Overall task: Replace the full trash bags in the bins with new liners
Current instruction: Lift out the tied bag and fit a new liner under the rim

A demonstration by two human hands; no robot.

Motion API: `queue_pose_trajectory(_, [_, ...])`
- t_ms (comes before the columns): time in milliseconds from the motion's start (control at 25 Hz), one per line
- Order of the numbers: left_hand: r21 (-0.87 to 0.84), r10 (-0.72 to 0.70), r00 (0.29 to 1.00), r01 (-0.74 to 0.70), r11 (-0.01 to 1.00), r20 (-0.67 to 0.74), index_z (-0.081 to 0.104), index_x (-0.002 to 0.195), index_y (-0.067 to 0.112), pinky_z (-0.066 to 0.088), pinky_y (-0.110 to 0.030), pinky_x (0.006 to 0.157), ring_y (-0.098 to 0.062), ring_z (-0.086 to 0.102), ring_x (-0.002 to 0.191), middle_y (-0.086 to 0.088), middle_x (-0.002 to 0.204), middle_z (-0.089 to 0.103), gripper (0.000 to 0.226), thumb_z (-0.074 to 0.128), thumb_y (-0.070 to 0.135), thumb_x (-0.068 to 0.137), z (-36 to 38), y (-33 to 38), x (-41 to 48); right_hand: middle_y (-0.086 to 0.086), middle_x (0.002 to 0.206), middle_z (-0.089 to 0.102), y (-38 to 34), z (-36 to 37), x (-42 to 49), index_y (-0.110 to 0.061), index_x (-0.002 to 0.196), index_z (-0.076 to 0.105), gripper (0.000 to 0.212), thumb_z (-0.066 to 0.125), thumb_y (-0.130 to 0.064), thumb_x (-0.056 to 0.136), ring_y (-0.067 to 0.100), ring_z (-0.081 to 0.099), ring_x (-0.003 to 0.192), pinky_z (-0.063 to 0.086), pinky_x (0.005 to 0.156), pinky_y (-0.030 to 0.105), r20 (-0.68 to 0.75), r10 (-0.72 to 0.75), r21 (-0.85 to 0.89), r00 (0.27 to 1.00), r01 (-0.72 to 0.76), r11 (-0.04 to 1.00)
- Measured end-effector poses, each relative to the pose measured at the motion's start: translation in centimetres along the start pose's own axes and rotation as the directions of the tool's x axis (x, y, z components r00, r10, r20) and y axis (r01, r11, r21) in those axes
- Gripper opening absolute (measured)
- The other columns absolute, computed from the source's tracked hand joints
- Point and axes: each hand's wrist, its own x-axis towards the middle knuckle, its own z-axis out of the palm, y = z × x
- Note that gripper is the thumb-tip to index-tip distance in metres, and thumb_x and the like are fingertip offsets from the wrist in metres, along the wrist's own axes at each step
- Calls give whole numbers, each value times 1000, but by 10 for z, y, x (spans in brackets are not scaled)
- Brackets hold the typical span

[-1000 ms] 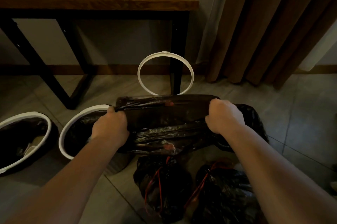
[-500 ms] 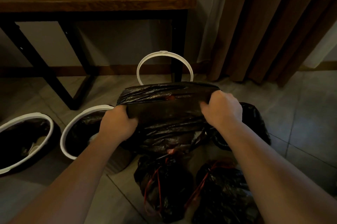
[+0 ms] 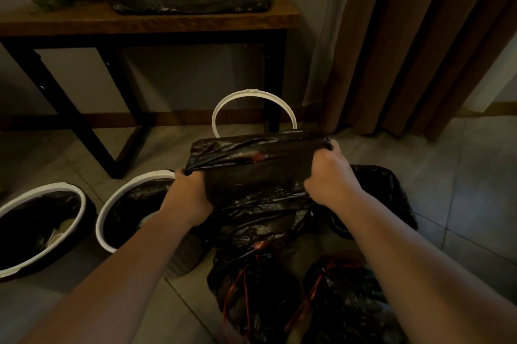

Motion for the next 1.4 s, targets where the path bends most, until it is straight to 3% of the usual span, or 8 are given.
queue_pose_trajectory(240, [-91, 55, 997, -60, 994, -51, 5, 160, 41, 56, -51, 99, -41, 63, 122, -19, 143, 57, 106, 78, 25, 85, 9, -2, 13, 10, 168, 25, 0, 18, 43, -13, 162, 27, 91, 77, -5, 87, 30, 55, 134, 50, 108, 34, 116, -209, -38, 971, 214, 976])
queue_pose_trajectory(440, [-17, 109, 981, -113, 993, -158, 9, 161, 52, 50, -50, 107, -44, 54, 134, -19, 159, 39, 104, 74, 21, 86, 12, -12, 49, 10, 150, 48, 31, 63, 73, -18, 152, 42, 81, 81, -8, 82, 32, 54, 132, 52, 106, 40, 202, -123, 123, 972, 99, 987])
queue_pose_trajectory(640, [-55, 186, 972, -195, 979, -142, 9, 167, 40, 50, -48, 104, -45, 56, 129, -21, 150, 49, 105, 72, 15, 87, 42, -10, 85, -2, 120, 60, 48, 125, 89, -23, 149, 45, 76, 79, -6, 83, 27, 61, 120, 48, 81, 22, 270, -90, 256, 959, 19, 966])
queue_pose_trajectory(800, [-91, 244, 968, -249, 964, -56, -16, 163, 47, 49, -43, 99, -44, 58, 124, -24, 148, 51, 119, 69, 10, 88, 75, -5, 102, 9, 141, 57, 47, 163, 98, -23, 159, 34, 88, 76, -6, 84, 31, 56, 130, 44, 92, 29, 315, -141, 311, 939, 38, 949])
queue_pose_trajectory(1040, [-97, 240, 966, -231, 968, 98, -23, 163, 40, 46, -42, 102, -41, 53, 131, -21, 150, 51, 121, 67, 5, 90, 122, -6, 124, 12, 167, 33, 35, 192, 104, -23, 166, 22, 97, 72, -5, 85, 35, 33, 152, 35, 121, 36, 433, -150, 188, 889, 73, 979])
queue_pose_trajectory(1200, [-60, 237, 938, -229, 972, 255, -17, 166, 35, 40, -31, 104, -37, 55, 135, -20, 155, 51, 113, 66, 10, 93, 141, 4, 144, 16, 135, 61, 22, 191, 120, -11, 139, 57, 49, 69, -15, 91, 30, 64, 107, 55, 88, 35, 584, -79, -105, 808, 172, 980])
queue_pose_trajectory(1280, [-37, 242, 899, -245, 969, 365, -8, 167, 37, 39, -32, 111, -35, 51, 142, -17, 162, 46, 105, 66, 17, 96, 148, 12, 149, 12, 107, 64, 18, 191, 122, -10, 123, 64, 30, 68, -14, 93, 21, 57, 75, 49, 67, 32, 619, -85, -203, 780, 264, 943])
queue_pose_trajectory(1400, [-95, 250, 841, -234, 968, 480, 16, 168, 32, 40, -32, 107, -32, 50, 142, -13, 161, 47, 83, 63, 22, 101, 153, 32, 162, 8, 89, 54, 15, 189, 124, -10, 116, 64, 23, 69, -13, 94, 18, 53, 67, 42, 53, 28, 622, -89, -272, 778, 321, 907])
